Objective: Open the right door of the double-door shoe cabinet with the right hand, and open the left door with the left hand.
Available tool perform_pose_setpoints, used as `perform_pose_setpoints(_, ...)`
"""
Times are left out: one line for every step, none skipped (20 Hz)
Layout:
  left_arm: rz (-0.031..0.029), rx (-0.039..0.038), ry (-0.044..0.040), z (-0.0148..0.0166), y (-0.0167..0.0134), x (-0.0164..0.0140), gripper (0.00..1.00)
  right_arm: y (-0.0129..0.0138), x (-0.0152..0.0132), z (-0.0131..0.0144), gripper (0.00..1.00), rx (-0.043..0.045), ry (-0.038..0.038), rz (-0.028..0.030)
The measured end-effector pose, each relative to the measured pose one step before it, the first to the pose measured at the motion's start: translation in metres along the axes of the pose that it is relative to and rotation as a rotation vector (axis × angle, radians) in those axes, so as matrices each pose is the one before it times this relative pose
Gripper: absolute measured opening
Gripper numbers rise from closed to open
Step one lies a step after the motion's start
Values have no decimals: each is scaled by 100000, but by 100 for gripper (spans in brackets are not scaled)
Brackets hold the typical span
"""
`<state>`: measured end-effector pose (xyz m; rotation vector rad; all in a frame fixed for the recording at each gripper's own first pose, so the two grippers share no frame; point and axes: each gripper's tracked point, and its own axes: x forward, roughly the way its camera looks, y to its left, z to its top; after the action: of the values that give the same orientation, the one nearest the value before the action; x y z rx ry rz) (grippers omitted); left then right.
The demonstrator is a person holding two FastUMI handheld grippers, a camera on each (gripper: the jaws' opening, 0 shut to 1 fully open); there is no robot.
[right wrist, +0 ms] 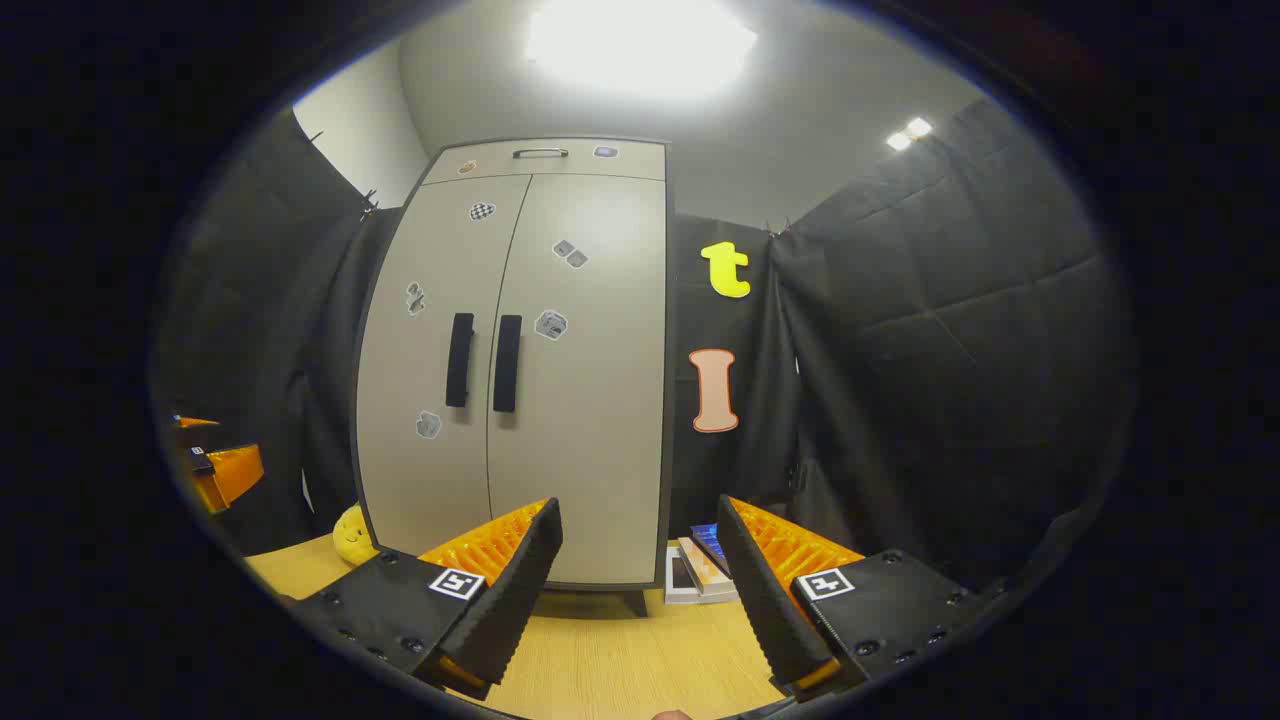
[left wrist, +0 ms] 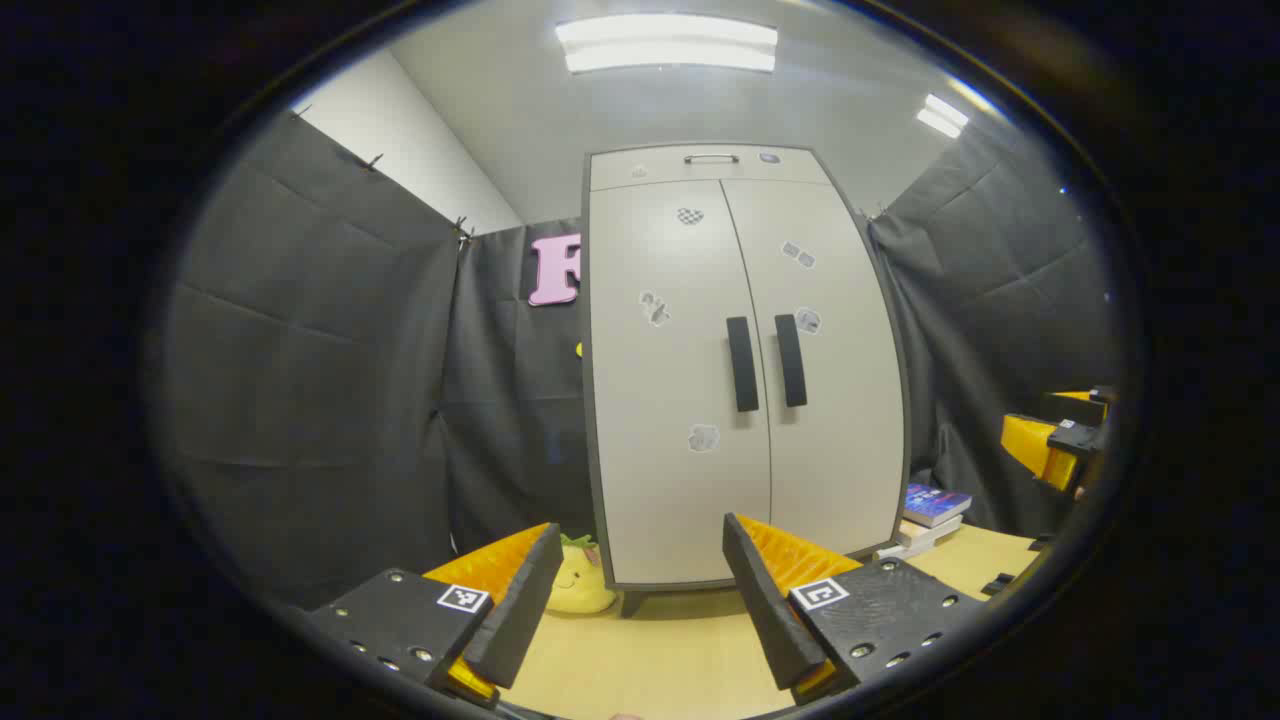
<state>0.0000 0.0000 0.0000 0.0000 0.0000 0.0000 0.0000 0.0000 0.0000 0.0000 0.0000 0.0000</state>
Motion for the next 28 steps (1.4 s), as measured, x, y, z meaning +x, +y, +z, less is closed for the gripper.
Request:
perform_pose_setpoints(-53, 206, 169, -76, -23, -6, 94, 16, 45, 9, 98, 129, 332, -168)
perform_pose_setpoints(-42, 136, 98, -80, -15, 2, 94, -23, 29, -124, 97, 105, 288, -38)
perform_pose_setpoints(-5, 3, 230, -22, 48, 13, 94, 41, 5, 32, 98, 21, 116, 88)
perform_pose_setpoints(94, -122, 71, -69, 117, -283, 93, 12, -33, -2, 98, -68, -62, -43)
perform_pose_setpoints(117, -103, 99, 16, 163, -270, 94, 72, 6, 76, 98, -15, -231, 98)
perform_pose_setpoints(95, -144, 54, -51, 138, -1, 94, 38, 68, -69, 97, 19, 46, 334)
perform_pose_setpoints(40, -84, 118, 17, 44, 26, 94, 30, -57, -43, 97, -22, -42, 647)
perform_pose_setpoints(166, 90, 69, -45, 82, -41, 94, 54, 16, 11, 97, -115, -104, 458)
perform_pose_setpoints(99, 137, 85, -30, 59, -55, 94, -6, -13, -1, 97, -89, -104, 328)
perform_pose_setpoints(115, 100, -1, 1, 54, -76, 94, 13, -24, 18, 97, -79, -258, 465)
perform_pose_setpoints(201, 28, -74, 46, 35, -19, 94, 48, 3, 20, 97, -109, -96, 420)
perform_pose_setpoints(181, -1, 150, -68, 56, -76, 94, 95, 23, -69, 97, -178, -64, 756)
perform_pose_setpoints(209, -133, 34, 50, 70, -56, 94, 80, 69, -14, 97, -57, 29, 474)
perform_pose_setpoints(45, -88, -9, -25, 0, -35, 94, 26, -20, -27, 97, -56, -71, 450)
perform_pose_setpoints(375, 102, -154, 104, 119, 21, 94, 112, -14, -35, 98, 20, 52, 353)
perform_pose_setpoints(274, 140, -185, 20, 104, -136, 94, 160, 22, 94, 98, 155, -48, 332)
perform_pose_setpoints(285, 130, -144, 91, 126, -99, 94, 146, 142, 41, 97, 128, -247, 192)
perform_pose_setpoints(223, 115, 13, -11, 58, -40, 94, 156, -35, 2, 98, 53, -93, 111)
perform_pose_setpoints(156, 19, -10, 59, 25, 44, 94, 143, 22, -17, 97, 8, 116, 248)
perform_pose_setpoints(173, -138, -162, 2, 52, -93, 94, 94, 65, 57, 97, -214, 231, 309)
perform_pose_setpoints(100, -180, -82, 113, 15, -145, 94, 100, 33, -32, 98, -170, 255, 450)
perform_pose_setpoints(165, 96, -149, 45, 105, -63, 94, 161, 105, 160, 98, 43, -42, 648)
perform_pose_setpoints(347, 336, -220, 135, 103, 16, 94, 210, 117, 358, 97, 128, -470, 641)
perform_pose_setpoints(263, 156, -405, 107, -16, 4, 94, 199, 299, 465, 97, 10, -645, 633)
perform_pose_setpoints(310, 111, -126, 98, 80, -16, 94, 174, 335, 316, 97, -283, -625, 541)
perform_pose_setpoints(364, 164, -183, 47, 159, -137, 94, 144, 394, 444, 97, -576, -516, 440)
perform_pose_setpoints(356, 301, -73, 66, 171, -181, 94, 210, 419, 313, 97, -436, -430, 496)
perform_pose_setpoints(552, 417, -101, -53, 231, -93, 94, 276, 396, 329, 98, -100, -400, 832)
